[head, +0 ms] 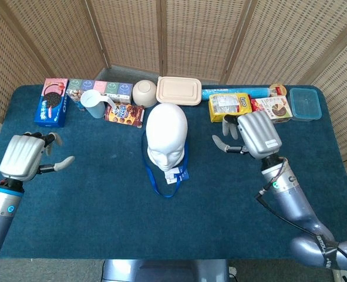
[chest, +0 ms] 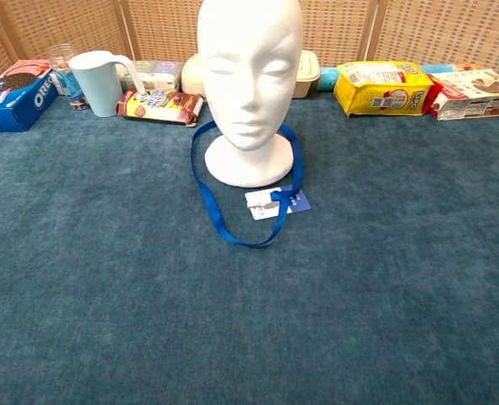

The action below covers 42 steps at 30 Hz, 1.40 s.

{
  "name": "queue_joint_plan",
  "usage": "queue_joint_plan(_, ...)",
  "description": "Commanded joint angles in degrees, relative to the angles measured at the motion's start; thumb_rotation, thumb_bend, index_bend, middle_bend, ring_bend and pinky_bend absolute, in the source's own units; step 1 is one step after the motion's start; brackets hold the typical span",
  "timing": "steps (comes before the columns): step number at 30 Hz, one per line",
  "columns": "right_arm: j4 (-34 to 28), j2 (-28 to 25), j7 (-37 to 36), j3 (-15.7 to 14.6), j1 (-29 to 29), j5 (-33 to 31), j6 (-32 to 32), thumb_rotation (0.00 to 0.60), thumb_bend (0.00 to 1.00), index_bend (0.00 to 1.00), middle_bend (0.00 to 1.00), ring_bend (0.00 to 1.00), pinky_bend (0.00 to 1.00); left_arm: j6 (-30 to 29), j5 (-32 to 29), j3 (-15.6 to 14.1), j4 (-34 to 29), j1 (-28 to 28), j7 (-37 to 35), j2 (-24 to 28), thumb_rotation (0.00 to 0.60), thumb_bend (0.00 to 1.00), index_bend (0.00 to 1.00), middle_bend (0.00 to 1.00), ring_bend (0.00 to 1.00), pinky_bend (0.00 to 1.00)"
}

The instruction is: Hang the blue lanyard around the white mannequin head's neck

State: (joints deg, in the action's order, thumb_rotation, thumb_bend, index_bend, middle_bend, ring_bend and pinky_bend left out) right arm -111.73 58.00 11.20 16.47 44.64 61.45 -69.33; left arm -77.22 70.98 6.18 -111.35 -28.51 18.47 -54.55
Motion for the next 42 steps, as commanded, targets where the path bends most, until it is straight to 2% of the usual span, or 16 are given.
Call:
queue_joint_plan(1, -1.1, -0.8, -0.4, -2.1, -3.1, 2.4, -2.2, 0.305, 0.38, 0.6, 0.69, 0.78, 0.81, -3.2, 3.8, -3.2, -0.5, 4.2, -2.5, 1.3, 0.0, 0.07, 0.45, 0.63, 0.54, 0.53)
queue_joint_plan(7, -1.3, -1.3, -0.4, -5.0, -7.4, 6.1, -4.9, 0.308, 0.38, 0.58, 0.64, 0.71, 0.77, -7.6, 8.8, -6.5, 1.5, 9.6, -4.6, 1.2, 0.0, 0.07, 0.44, 0.62, 0.52, 0.49)
queue_joint_plan(9, -1.5, -1.6, -0.8, -7.3, -10.6, 6.8, -6.5, 0.308, 0.38, 0.56, 0.62, 0.69, 0.76, -10.9, 11.1, -8.6, 3.5, 13.1, -5.0, 0.1, 0.0, 0.07, 0.44, 0.62, 0.52, 0.48)
queue_joint_plan(13, -1.6, -1.7, -1.7, -9.2, -14.0, 7.3, -8.0, 0.308, 0.37, 0.53, 0.58, 0.63, 0.71, -13.2, 12.9, -10.0, 6.1, 16.2, -6.5, -1.7, 0.0, 0.07, 0.44, 0.61, 0.51, 0.46)
queue_joint_plan(18, -1.0, -1.3, -1.4, -11.8, -18.4, 8.7, -10.6, 0.312, 0.35, 0.5, 0.55, 0.59, 0.67, -15.2, 13.6, -11.1, 9.4, 19.8, -7.5, -4.1, 0.0, 0.07, 0.44, 0.61, 0.51, 0.45)
queue_joint_plan(30, 3.1, 2.3, -4.6, -17.1, -31.0, 16.3, -21.2, 0.31, 0.35, 0.49, 0.54, 0.58, 0.67, -20.5, 17.4, -13.3, 13.6, 27.7, -9.8, -9.2, 0.002, 0.07, 0.44, 0.61, 0.51, 0.44)
queue_joint_plan(35, 4.2, 3.4, -4.8, -18.3, -34.1, 18.4, -23.6, 0.31, 0.35, 0.49, 0.54, 0.58, 0.67, -22.0, 18.5, -13.7, 14.3, 29.7, -9.0, -9.9, 0.038, 0.07, 0.44, 0.61, 0.51, 0.42)
queue_joint_plan(42, 4.9, 4.1, -4.2, -19.9, -38.5, 21.0, -27.0, 0.317, 0.35, 0.49, 0.54, 0.59, 0.67, -24.7, 20.5, -14.2, 14.2, 32.6, -9.0, -10.2, 0.053, 0.07, 0.44, 0.61, 0.51, 0.42)
